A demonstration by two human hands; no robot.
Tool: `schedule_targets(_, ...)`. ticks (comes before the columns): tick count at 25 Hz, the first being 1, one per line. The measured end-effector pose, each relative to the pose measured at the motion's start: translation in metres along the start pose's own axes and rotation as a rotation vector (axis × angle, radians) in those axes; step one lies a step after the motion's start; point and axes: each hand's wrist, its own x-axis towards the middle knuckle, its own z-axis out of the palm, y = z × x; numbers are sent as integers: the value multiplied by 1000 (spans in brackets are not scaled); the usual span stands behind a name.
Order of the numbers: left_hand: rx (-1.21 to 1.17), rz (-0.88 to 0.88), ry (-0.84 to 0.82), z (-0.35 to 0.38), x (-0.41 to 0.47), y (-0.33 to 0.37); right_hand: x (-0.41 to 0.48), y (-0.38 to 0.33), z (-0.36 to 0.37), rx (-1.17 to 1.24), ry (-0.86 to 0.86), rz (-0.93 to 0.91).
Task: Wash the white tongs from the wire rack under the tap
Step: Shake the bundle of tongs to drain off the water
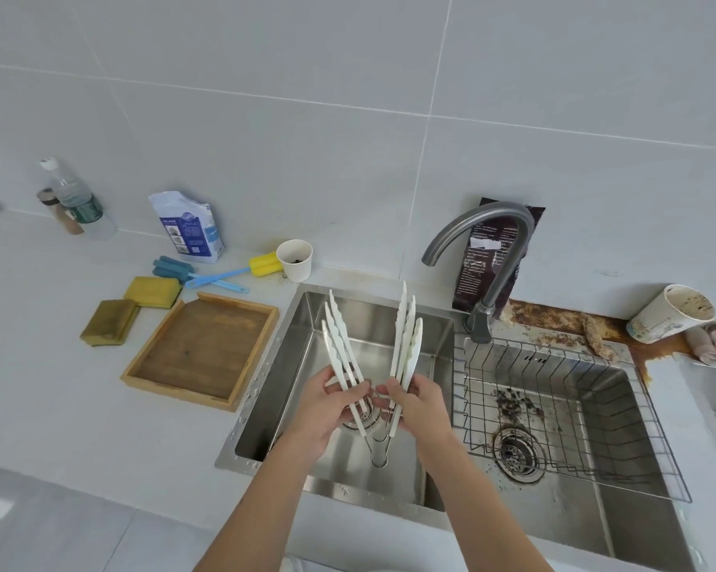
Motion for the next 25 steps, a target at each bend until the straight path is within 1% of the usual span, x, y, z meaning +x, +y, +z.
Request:
schedule_targets(3, -72, 19, 63, -8, -8, -2, 1, 5, 5, -28, -77, -17)
schedule_targets(7, -146, 40, 122, -26, -19, -7, 0, 10, 15, -3, -206, -5)
schedule_targets(10, -207, 29, 108, -45, -19, -4, 3, 12, 29, 15, -256, 8)
schedule_targets(15, -230, 26, 26, -83, 5, 15, 17, 6, 62, 17, -251, 22)
schedule_targets(17, -242, 19, 7, -105, 18, 26, 26, 4, 86, -12, -228, 27)
schedule_targets(21, -249, 2, 25, -152, 47, 47, 41, -6, 138, -62, -198, 44)
schedule_targets(25, -182, 1, 41, -200, 70, 64, 54, -14, 190, -84, -185, 52)
